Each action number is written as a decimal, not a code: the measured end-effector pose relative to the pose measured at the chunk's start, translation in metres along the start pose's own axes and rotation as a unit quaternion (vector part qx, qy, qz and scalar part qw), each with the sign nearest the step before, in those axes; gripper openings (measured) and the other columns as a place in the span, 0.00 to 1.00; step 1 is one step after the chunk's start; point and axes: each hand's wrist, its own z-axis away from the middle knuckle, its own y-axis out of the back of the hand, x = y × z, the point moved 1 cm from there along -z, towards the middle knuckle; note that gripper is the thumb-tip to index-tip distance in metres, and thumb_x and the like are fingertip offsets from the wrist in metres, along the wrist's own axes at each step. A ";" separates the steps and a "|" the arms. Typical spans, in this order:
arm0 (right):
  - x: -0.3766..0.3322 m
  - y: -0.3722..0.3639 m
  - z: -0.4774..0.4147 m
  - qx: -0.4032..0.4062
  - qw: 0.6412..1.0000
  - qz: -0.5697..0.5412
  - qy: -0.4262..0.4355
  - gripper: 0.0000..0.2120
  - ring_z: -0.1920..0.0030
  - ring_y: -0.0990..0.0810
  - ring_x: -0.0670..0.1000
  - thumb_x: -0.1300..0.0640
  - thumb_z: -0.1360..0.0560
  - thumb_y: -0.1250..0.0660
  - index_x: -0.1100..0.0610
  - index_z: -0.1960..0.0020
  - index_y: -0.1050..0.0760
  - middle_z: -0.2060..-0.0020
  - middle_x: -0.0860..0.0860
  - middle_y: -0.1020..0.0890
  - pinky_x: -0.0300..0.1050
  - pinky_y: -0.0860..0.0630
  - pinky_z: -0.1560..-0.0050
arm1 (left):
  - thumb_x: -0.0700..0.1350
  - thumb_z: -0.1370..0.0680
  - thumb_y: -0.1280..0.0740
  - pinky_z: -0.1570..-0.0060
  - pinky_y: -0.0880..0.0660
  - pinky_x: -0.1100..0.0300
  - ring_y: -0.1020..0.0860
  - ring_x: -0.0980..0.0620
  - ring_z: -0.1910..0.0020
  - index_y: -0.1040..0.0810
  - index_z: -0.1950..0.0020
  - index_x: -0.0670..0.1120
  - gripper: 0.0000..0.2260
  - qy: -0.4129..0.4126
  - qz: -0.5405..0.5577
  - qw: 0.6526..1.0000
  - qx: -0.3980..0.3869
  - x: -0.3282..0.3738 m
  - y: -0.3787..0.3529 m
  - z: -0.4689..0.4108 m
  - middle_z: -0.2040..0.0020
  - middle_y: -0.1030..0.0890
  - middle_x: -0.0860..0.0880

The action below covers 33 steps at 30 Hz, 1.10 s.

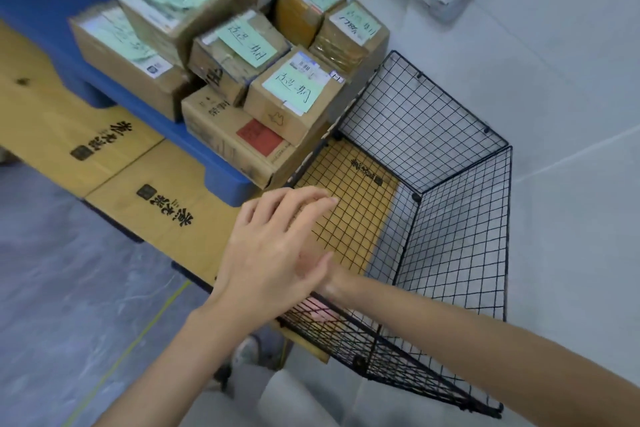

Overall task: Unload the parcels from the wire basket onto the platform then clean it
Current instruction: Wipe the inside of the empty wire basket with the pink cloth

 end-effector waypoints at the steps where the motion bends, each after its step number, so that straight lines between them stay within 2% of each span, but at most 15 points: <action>1: 0.000 0.004 -0.003 0.011 1.000 0.004 -0.023 0.10 0.67 0.22 0.40 0.67 0.18 0.44 0.65 0.55 0.27 0.61 0.57 0.26 0.30 0.27 0.63 | 0.53 0.29 0.29 0.42 0.38 0.58 0.29 0.49 0.37 0.24 0.33 0.50 0.25 -0.002 0.006 1.000 0.008 -0.001 0.002 0.001 0.32 0.25 0.53; 3: 0.004 0.017 -0.003 0.042 0.999 0.003 -0.017 0.06 0.59 0.18 0.44 0.66 0.19 0.40 0.64 0.49 0.24 0.56 0.54 0.19 0.36 0.21 0.57 | 0.52 0.28 0.30 0.40 0.37 0.57 0.29 0.49 0.36 0.23 0.33 0.49 0.24 0.004 0.010 1.000 0.028 -0.006 0.007 0.004 0.33 0.25 0.52; 5: 0.008 0.034 0.000 0.072 0.997 -0.002 -0.027 0.05 0.54 0.17 0.45 0.61 0.21 0.34 0.56 0.47 0.22 0.53 0.48 0.17 0.43 0.18 0.54 | 0.54 0.28 0.31 0.41 0.34 0.55 0.28 0.48 0.37 0.23 0.33 0.48 0.24 0.029 0.009 0.999 0.043 -0.014 0.014 0.010 0.34 0.24 0.52; 7: 0.000 0.058 0.004 0.118 0.993 0.025 -0.021 0.05 0.57 0.18 0.42 0.57 0.22 0.32 0.48 0.50 0.23 0.54 0.43 0.18 0.37 0.20 0.63 | 0.56 0.27 0.32 0.42 0.34 0.54 0.28 0.48 0.38 0.24 0.33 0.47 0.25 0.055 0.006 0.997 0.052 -0.022 0.022 0.015 0.34 0.24 0.52; 9: -0.012 0.080 0.009 0.172 0.985 0.029 0.016 0.07 0.56 0.19 0.37 0.56 0.22 0.32 0.44 0.51 0.25 0.56 0.37 0.19 0.32 0.23 0.63 | 0.57 0.28 0.30 0.41 0.34 0.53 0.28 0.48 0.38 0.25 0.32 0.47 0.27 0.072 -0.005 0.996 0.052 -0.028 0.027 0.017 0.34 0.24 0.52; 13: -0.034 0.103 0.008 0.283 0.951 0.078 0.096 0.07 0.51 0.20 0.36 0.50 0.22 0.33 0.37 0.48 0.25 0.52 0.34 0.20 0.41 0.21 0.51 | 0.60 0.30 0.30 0.38 0.34 0.52 0.30 0.48 0.36 0.29 0.28 0.48 0.33 0.127 -0.003 0.990 0.066 -0.034 0.027 0.019 0.33 0.26 0.52; 14: -0.040 0.103 0.005 0.301 0.941 0.095 0.123 0.06 0.50 0.22 0.35 0.49 0.23 0.33 0.39 0.48 0.25 0.51 0.34 0.21 0.40 0.22 0.48 | 0.61 0.31 0.30 0.38 0.35 0.53 0.32 0.48 0.36 0.31 0.27 0.48 0.35 0.145 0.004 0.987 0.074 -0.033 0.026 0.020 0.33 0.27 0.52; 16: -0.051 0.093 -0.004 0.326 0.915 0.138 0.193 0.08 0.47 0.26 0.31 0.49 0.23 0.34 0.46 0.45 0.23 0.47 0.36 0.24 0.29 0.29 0.43 | 0.62 0.32 0.31 0.37 0.36 0.54 0.35 0.52 0.35 0.34 0.26 0.49 0.37 0.171 0.024 0.980 0.094 -0.030 0.023 0.023 0.32 0.28 0.53; 18: -0.060 0.073 -0.016 0.320 0.898 0.177 0.245 0.13 0.44 0.28 0.30 0.49 0.23 0.35 0.53 0.43 0.20 0.41 0.42 0.24 0.23 0.35 0.41 | 0.62 0.32 0.31 0.36 0.37 0.54 0.38 0.56 0.34 0.35 0.25 0.50 0.38 0.187 0.044 0.976 0.107 -0.029 0.019 0.026 0.32 0.30 0.55; 19: -0.061 0.061 -0.022 0.297 0.897 0.189 0.267 0.14 0.44 0.27 0.31 0.49 0.23 0.36 0.55 0.43 0.20 0.40 0.44 0.24 0.24 0.33 0.41 | 0.61 0.32 0.31 0.36 0.37 0.53 0.38 0.56 0.34 0.36 0.25 0.51 0.38 0.193 0.053 0.974 0.109 -0.030 0.017 0.028 0.32 0.30 0.56; 22: -0.054 0.031 -0.034 0.204 0.890 0.241 0.328 0.14 0.43 0.21 0.41 0.49 0.20 0.36 0.54 0.42 0.19 0.40 0.46 0.20 0.41 0.21 0.44 | 0.60 0.33 0.31 0.37 0.36 0.52 0.38 0.55 0.34 0.35 0.26 0.51 0.37 0.208 0.080 0.968 0.115 -0.034 0.015 0.030 0.32 0.30 0.57; 24: -0.042 0.030 -0.040 0.186 0.870 0.286 0.357 0.14 0.42 0.20 0.44 0.48 0.18 0.37 0.53 0.41 0.19 0.42 0.46 0.19 0.46 0.19 0.48 | 0.59 0.33 0.31 0.35 0.38 0.54 0.37 0.55 0.33 0.35 0.26 0.51 0.37 0.207 0.088 0.967 0.123 -0.034 0.015 0.029 0.32 0.30 0.56; 28: -0.023 0.071 -0.058 0.239 0.862 0.301 0.331 0.13 0.51 0.20 0.41 0.48 0.19 0.38 0.53 0.45 0.17 0.48 0.45 0.17 0.44 0.18 0.56 | 0.57 0.33 0.32 0.34 0.36 0.53 0.36 0.53 0.33 0.34 0.26 0.51 0.35 0.208 0.099 0.966 0.117 -0.030 0.015 0.028 0.31 0.30 0.56; 30: -0.020 0.097 -0.071 0.284 0.869 0.300 0.272 0.14 0.52 0.21 0.39 0.47 0.20 0.39 0.52 0.45 0.17 0.48 0.44 0.17 0.45 0.18 0.55 | 0.57 0.32 0.32 0.33 0.38 0.56 0.36 0.55 0.32 0.34 0.26 0.51 0.35 0.209 0.102 0.966 0.114 -0.030 0.015 0.028 0.31 0.30 0.57; 33: -0.021 0.110 -0.082 0.314 0.885 0.269 0.214 0.14 0.52 0.20 0.41 0.46 0.21 0.39 0.50 0.45 0.17 0.48 0.43 0.17 0.48 0.19 0.49 | 0.56 0.32 0.33 0.31 0.45 0.67 0.39 0.62 0.32 0.34 0.27 0.53 0.34 0.206 0.104 0.967 0.110 -0.031 0.016 0.028 0.31 0.30 0.59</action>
